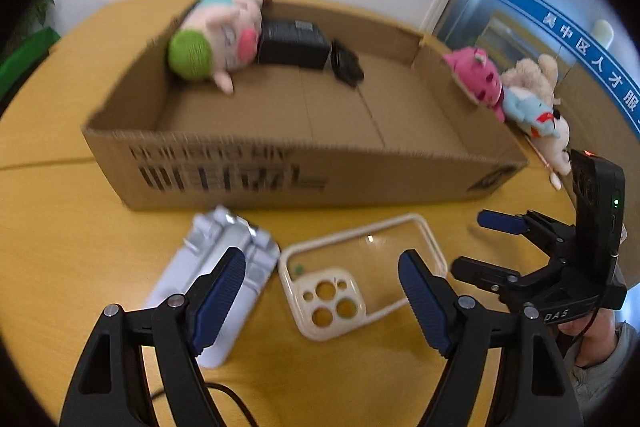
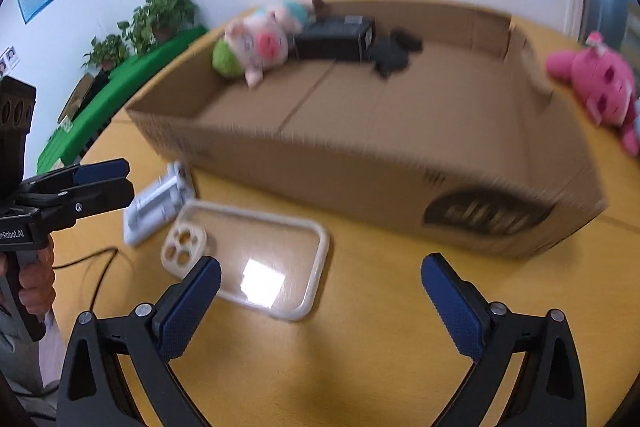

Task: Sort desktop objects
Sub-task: 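Move both grippers out of the box toward the clear phone case, then close both grippers on the clear phone case with white bumper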

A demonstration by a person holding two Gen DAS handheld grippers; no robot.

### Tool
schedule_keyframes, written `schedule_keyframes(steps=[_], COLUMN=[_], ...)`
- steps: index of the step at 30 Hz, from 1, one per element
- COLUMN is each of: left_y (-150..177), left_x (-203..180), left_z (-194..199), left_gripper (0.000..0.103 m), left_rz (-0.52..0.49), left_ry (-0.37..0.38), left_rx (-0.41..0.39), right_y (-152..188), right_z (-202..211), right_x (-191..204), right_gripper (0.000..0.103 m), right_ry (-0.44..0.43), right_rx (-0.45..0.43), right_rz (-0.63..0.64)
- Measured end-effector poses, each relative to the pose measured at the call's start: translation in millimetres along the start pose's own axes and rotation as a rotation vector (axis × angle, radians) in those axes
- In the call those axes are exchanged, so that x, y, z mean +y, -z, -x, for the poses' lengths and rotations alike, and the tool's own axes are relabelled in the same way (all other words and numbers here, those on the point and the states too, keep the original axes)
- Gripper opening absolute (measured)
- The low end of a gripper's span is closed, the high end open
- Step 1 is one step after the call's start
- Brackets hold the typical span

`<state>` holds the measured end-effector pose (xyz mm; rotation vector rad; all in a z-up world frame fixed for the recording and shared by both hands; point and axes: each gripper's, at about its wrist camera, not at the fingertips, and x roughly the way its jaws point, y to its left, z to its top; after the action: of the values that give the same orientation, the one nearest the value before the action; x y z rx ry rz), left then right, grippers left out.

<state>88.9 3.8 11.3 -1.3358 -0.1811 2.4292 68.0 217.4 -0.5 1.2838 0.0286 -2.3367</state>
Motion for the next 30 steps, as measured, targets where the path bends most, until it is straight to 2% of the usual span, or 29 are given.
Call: schedule_keyframes(steps=[4,6,8,12,16,21,26,30], left_y=[7,9,9,6,6,5,-1,-7], left_x=[8,11,10,10,12,11,18,13], left_z=[-19,-27,-27,-32,-36,-41,-46,-44], left_gripper=[0.078,0.075,0.075,0.075,0.072,0.072,0.072,0.072], left_rz=[0.052,0.076,0.074,0.069,0.099,0.088,0.133,0.118], left_ry=[0.020,0.031,0.036,0.054,0.099,0.092,0.135,0.145], left_rx=[0.080,0.115,0.110,0.127,0.178,0.190,0.160,0.140], right_y=[8,8,8,4,6,7,3,1], right_z=[-20,-23,-24,-30,-31,-27,-34,-41], right_x=[10,16,20,17,15,10,11,14], right_gripper=[0.088,0.088,0.089,0.090,0.090,0.090,0.090,0.092], right_ry=[-0.041,-0.065,-0.088,-0.116,-0.137,-0.140,-0.141,-0.165], right_rx=[0.042,0.041,0.042,0.064,0.076,0.078,0.086,0.085], right_rz=[0.030,0.060,0.079,0.072,0.057,0.039,0.047,0.047])
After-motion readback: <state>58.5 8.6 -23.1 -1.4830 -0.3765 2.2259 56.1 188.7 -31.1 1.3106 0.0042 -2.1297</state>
